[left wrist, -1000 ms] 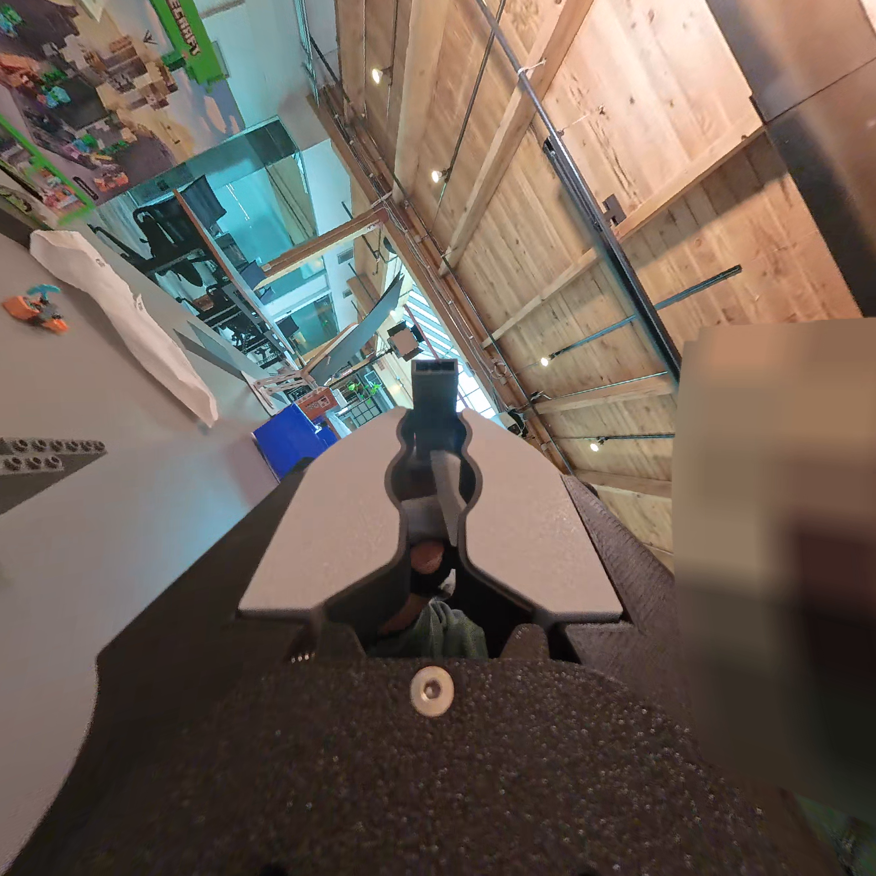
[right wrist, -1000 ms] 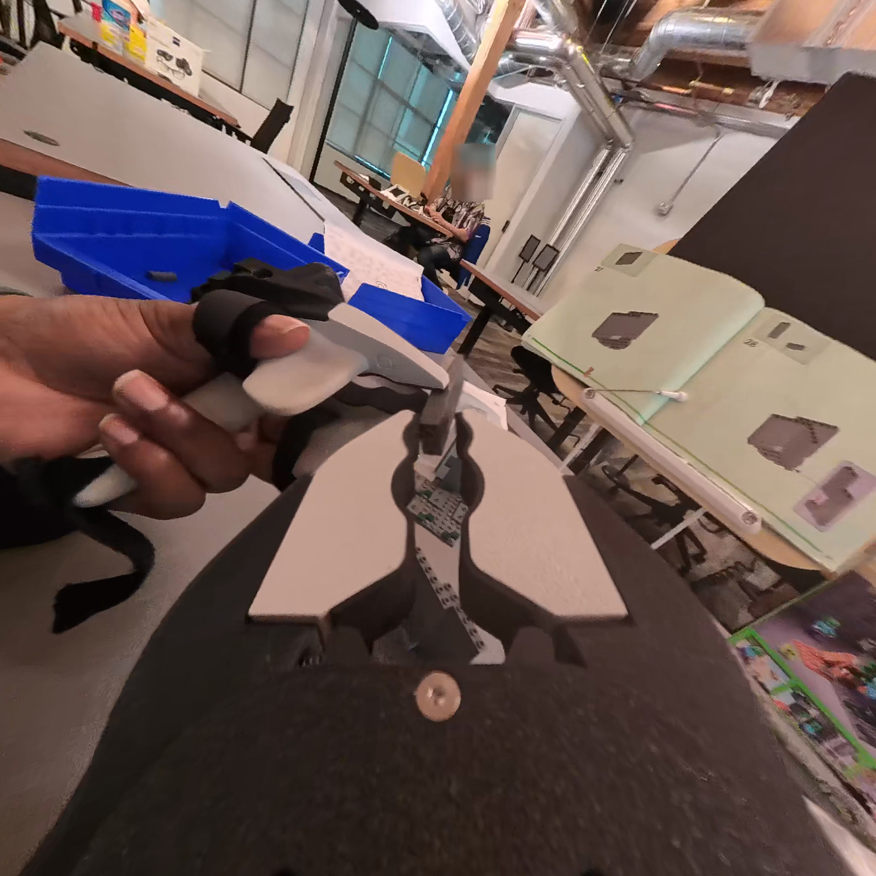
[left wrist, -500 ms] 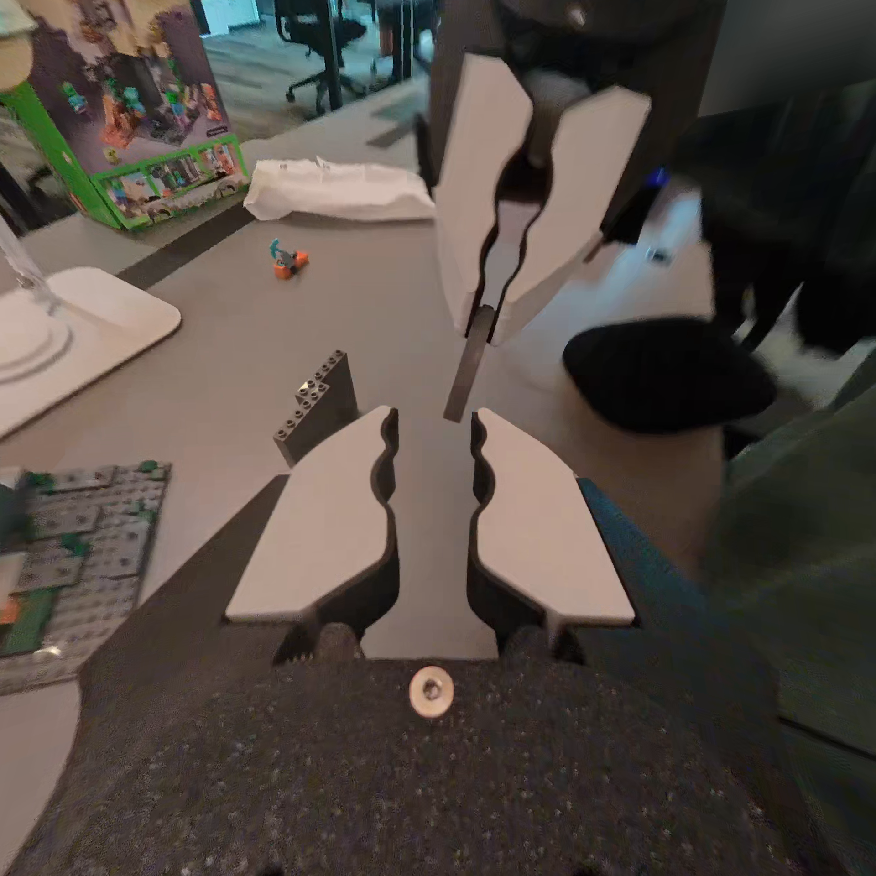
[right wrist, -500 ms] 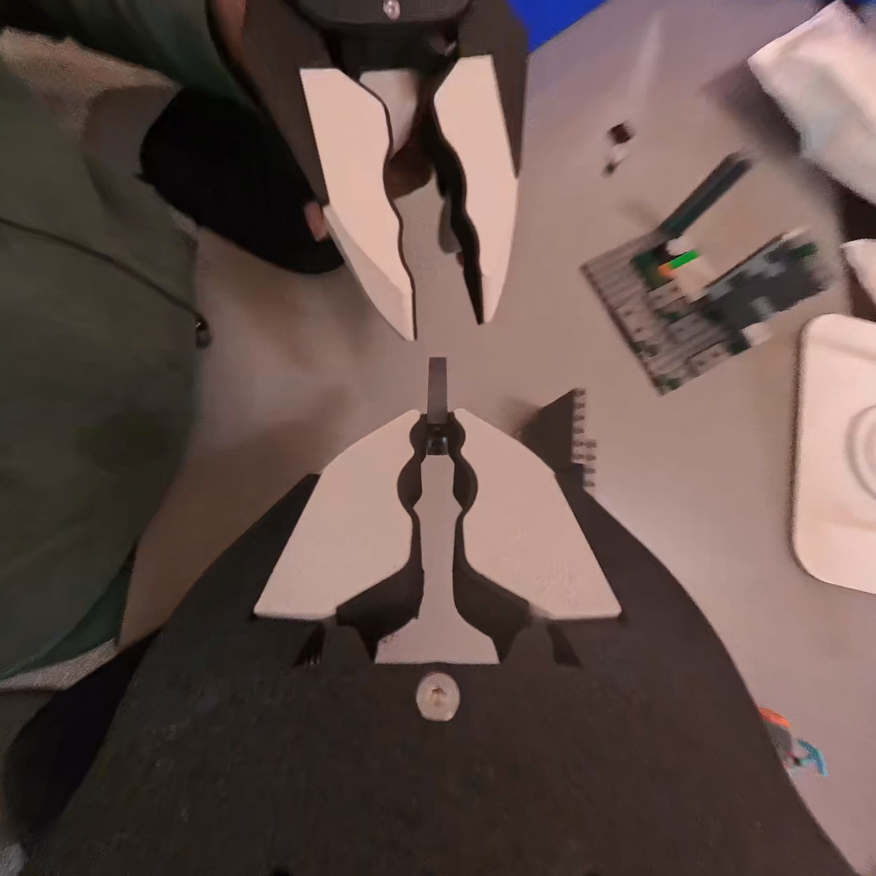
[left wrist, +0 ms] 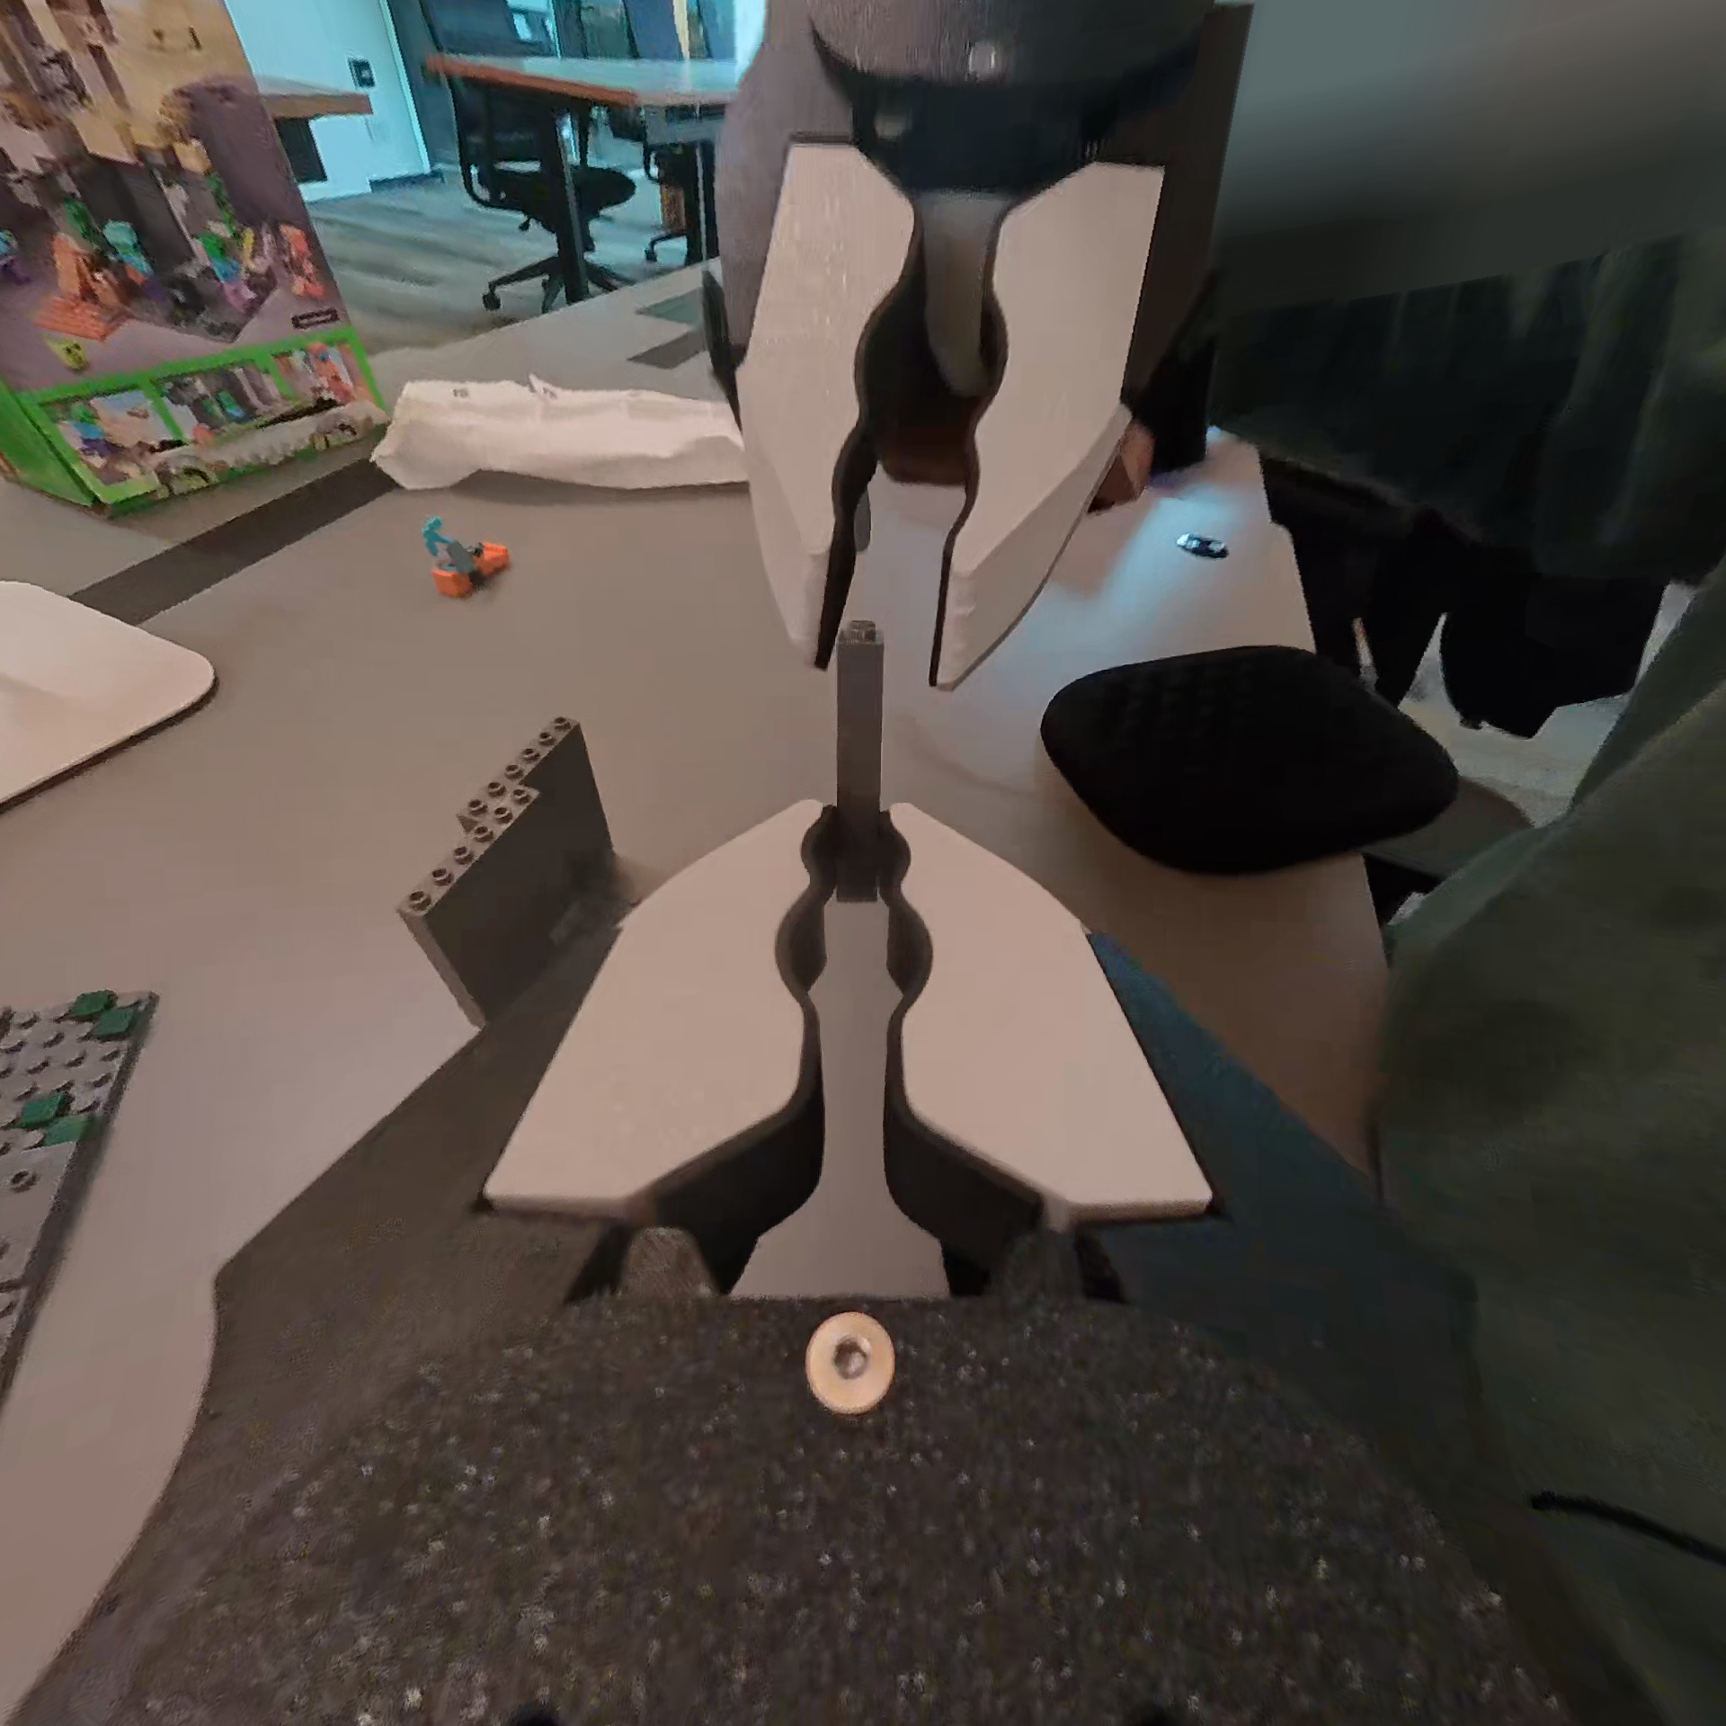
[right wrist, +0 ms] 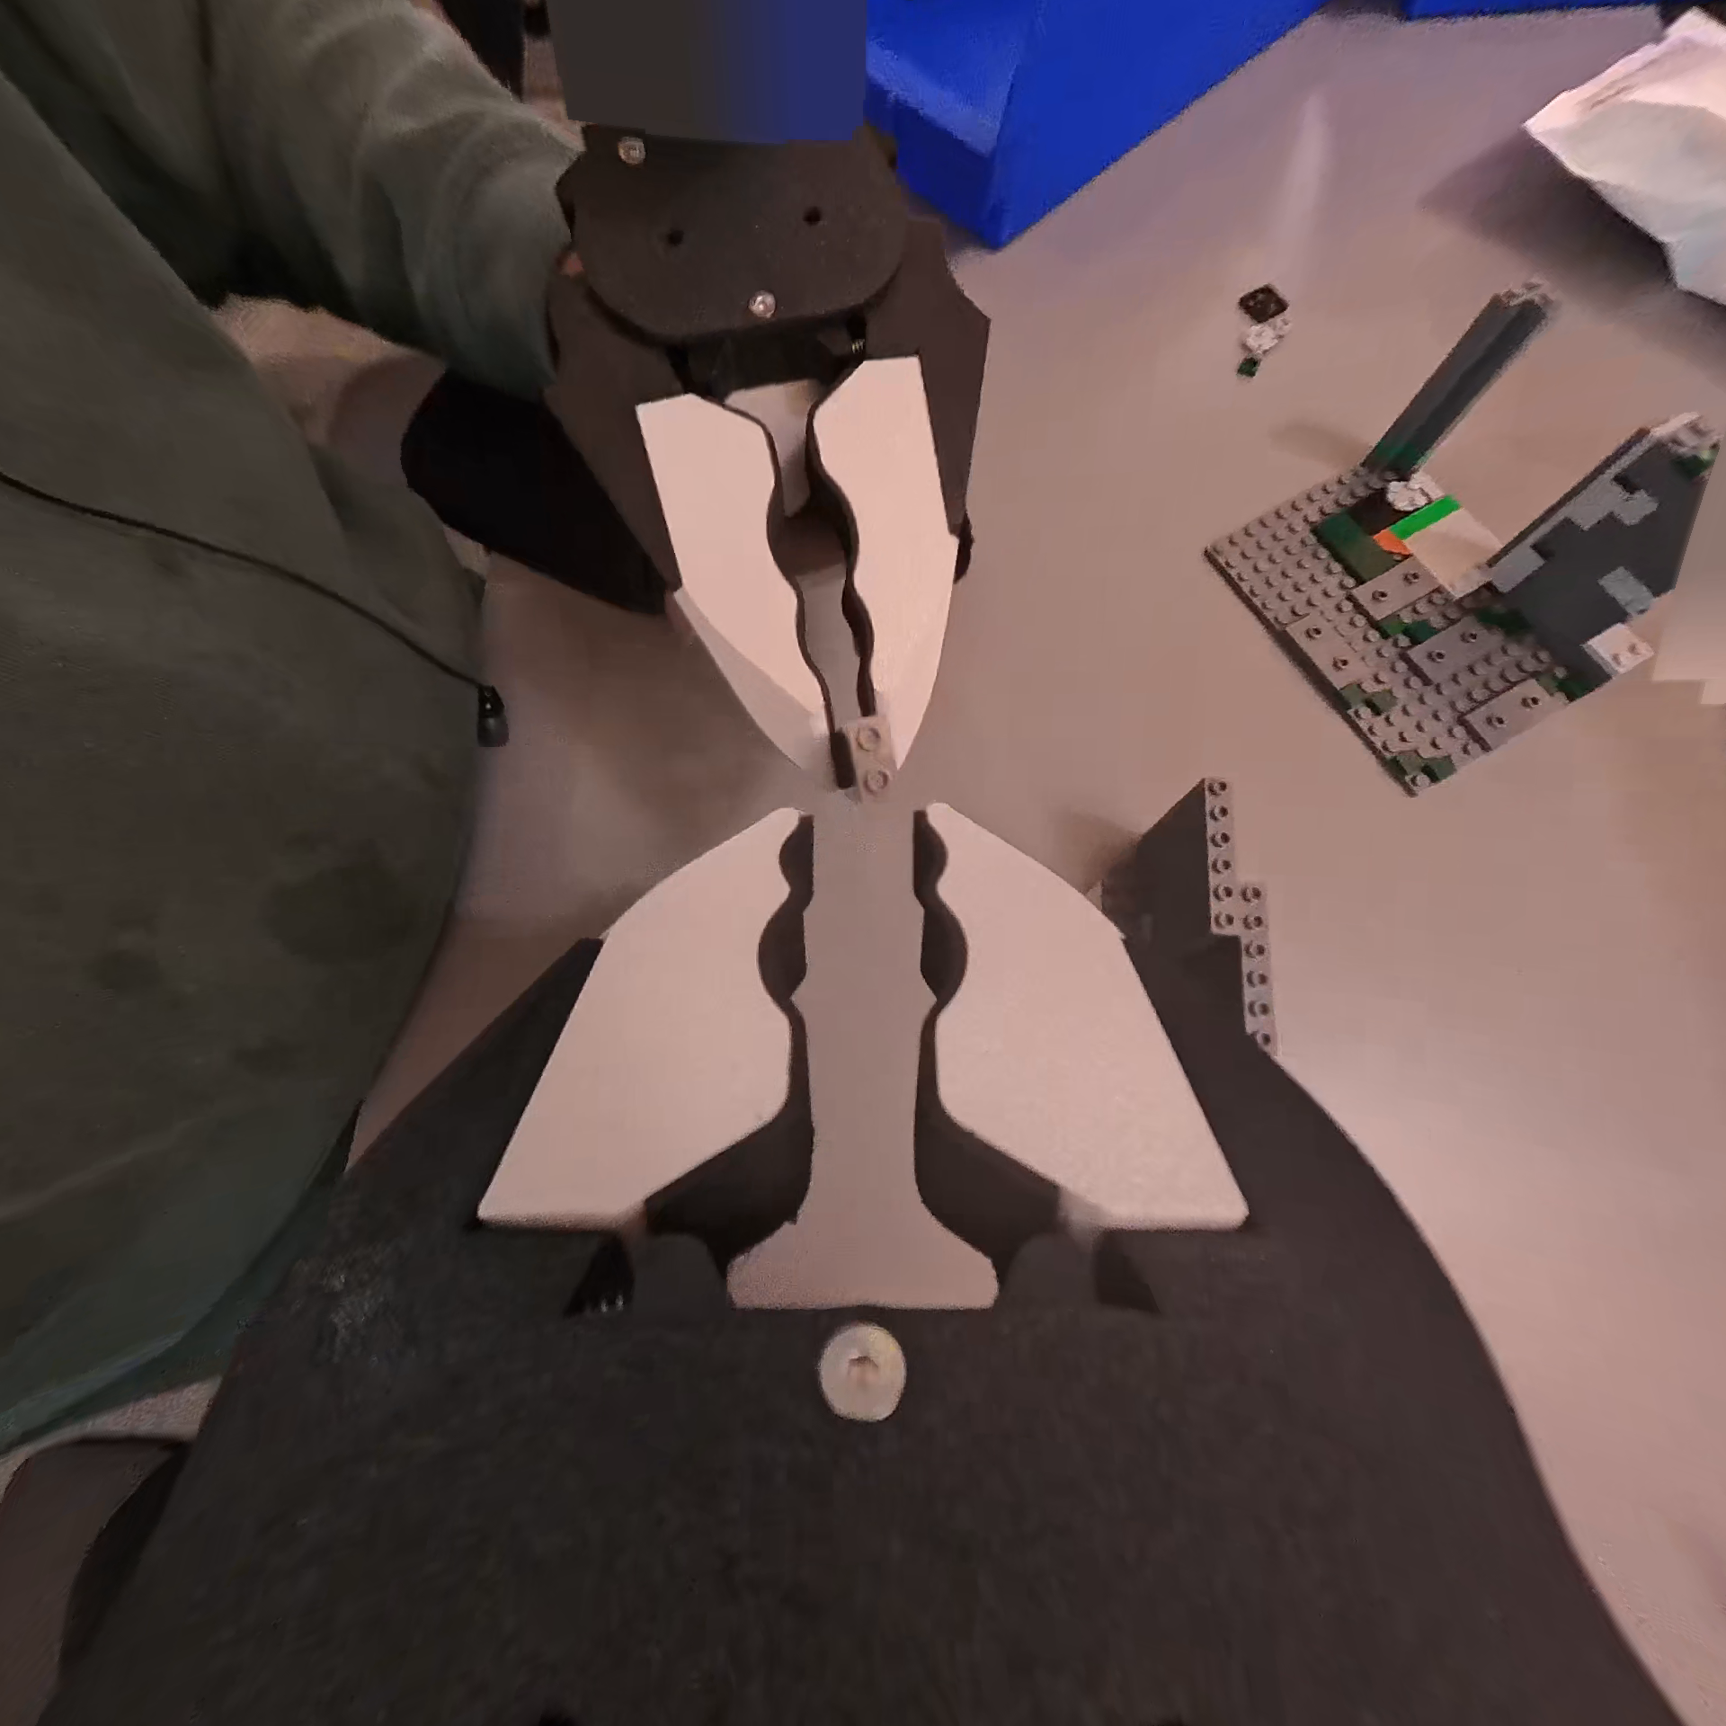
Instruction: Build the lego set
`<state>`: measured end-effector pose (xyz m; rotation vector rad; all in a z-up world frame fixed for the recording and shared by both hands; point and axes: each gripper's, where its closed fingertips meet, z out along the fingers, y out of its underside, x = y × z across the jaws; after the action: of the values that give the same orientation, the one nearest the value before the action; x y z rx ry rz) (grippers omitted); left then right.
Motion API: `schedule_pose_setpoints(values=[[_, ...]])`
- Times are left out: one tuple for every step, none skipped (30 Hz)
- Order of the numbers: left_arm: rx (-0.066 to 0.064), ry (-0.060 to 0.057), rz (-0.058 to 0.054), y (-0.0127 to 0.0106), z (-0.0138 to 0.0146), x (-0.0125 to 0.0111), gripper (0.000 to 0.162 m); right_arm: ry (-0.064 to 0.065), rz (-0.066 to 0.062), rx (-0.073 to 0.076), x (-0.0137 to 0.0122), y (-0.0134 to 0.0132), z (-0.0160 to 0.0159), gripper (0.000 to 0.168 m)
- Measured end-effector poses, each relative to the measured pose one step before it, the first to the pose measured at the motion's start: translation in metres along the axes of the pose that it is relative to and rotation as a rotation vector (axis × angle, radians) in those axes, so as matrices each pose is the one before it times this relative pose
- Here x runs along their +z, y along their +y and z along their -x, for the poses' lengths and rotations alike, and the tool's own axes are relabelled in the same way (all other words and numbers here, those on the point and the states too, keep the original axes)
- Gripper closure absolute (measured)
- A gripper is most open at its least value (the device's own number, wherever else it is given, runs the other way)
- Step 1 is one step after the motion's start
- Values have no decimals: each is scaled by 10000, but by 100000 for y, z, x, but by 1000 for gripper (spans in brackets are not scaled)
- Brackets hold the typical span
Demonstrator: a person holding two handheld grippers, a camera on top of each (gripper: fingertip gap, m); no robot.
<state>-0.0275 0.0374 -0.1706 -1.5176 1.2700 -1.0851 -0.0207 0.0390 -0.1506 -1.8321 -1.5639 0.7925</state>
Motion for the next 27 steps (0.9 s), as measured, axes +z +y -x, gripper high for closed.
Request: schedule_pose_setpoints(values=[[-122, 14, -235, -204, 52, 145, 154, 80, -301, 101, 113, 117, -57, 148], [-103, 95, -143, -92, -34, 232, 154, 24, -289, 142, 170, 66, 33, 148], [-86, 180, 10, 84, -138, 319, 154, 33, -323, 126, 149, -68, 26, 148], [-29, 116, 36, 108, -71, 333, 154, 117, -272, 93, 73, -80, -103, 151], [49, 91, -24, 6, -109, 279, 154, 113, -151, 35, 6, 0, -136, 156], [76, -18, 31, 83, 55, 212, 154, 6, -35, -12, -67, 97, -11, 158], [62, -55, 37, 65, 152, 153, 154, 6, 64, -39, -97, 191, 12, 159], [30, -26, 151, 211, 118, 145, 152, 49, 197, -40, -73, 344, -47, 160], [84, -29, 326, 457, 98, 151, 153, 50, 341, 48, -93, 519, -114, 161], [207, -202, 425, 611, 323, 99, 150, 145, 404, 106, -245, 642, -388, 161], [266, -352, 339, 560, 477, -11, 144, 242, 426, 125, -411, 821, -713, 161], [250, -338, 196, 400, 436, -117, 144, 285, 443, 155, -499, 1048, -1035, 161], [183, -261, 132, 353, 357, -164, 145, 367, 514, 175, -450, 1368, -1439, 161], [143, -189, 128, 348, 279, -129, 146, 498, 497, 127, -302, 1480, -1851, 161], [88, -176, 87, 294, 289, -86, 147, 336, 288, 55, -73, 1241, -1720, 161], [-5, -117, 45, 209, 229, -17, 148, 42, 123, 119, 98, 889, -1284, 161], [-107, -18, 13, 140, 109, 57, 148, 64, 24, 36, 167, 552, -1172, 161], [-176, 31, -7, 93, 29, 69, 148, 129, 18, -69, 230, 323, -1118, 161], [-157, 19, -13, 105, 32, 67, 149, 66, -31, -127, 298, 87, -945, 161], [-95, 24, 16, 156, -1, 58, 149, -10, -30, -11, 353, -42, -821, 161], [-29, 15, 38, 199, -15, 55, 149, -58, 9, 30, 402, -102, -771, 161], [9, -29, 50, 220, 53, 34, 150, -54, 80, -16, 422, -63, -785, 161], [26, -50, 59, 207, 59, 32, 150, -30, 76, -10, 452, -80, -803, 161], [32, -41, 65, 205, 61, 27, 150, -123, 34, 85, 476, -152, -666, 161], [31, -50, 61, 172, 52, 14, 150, -176, 33, 149, 509, -125, -546, 161], [31, -56, 39, 120, 62, 9, 150, -85, 55, 102, 508, -62, -573, 161], [24, -54, 20, 68, 63, -34, 150, -57, 94, 61, 485, 36, -497, 161]])
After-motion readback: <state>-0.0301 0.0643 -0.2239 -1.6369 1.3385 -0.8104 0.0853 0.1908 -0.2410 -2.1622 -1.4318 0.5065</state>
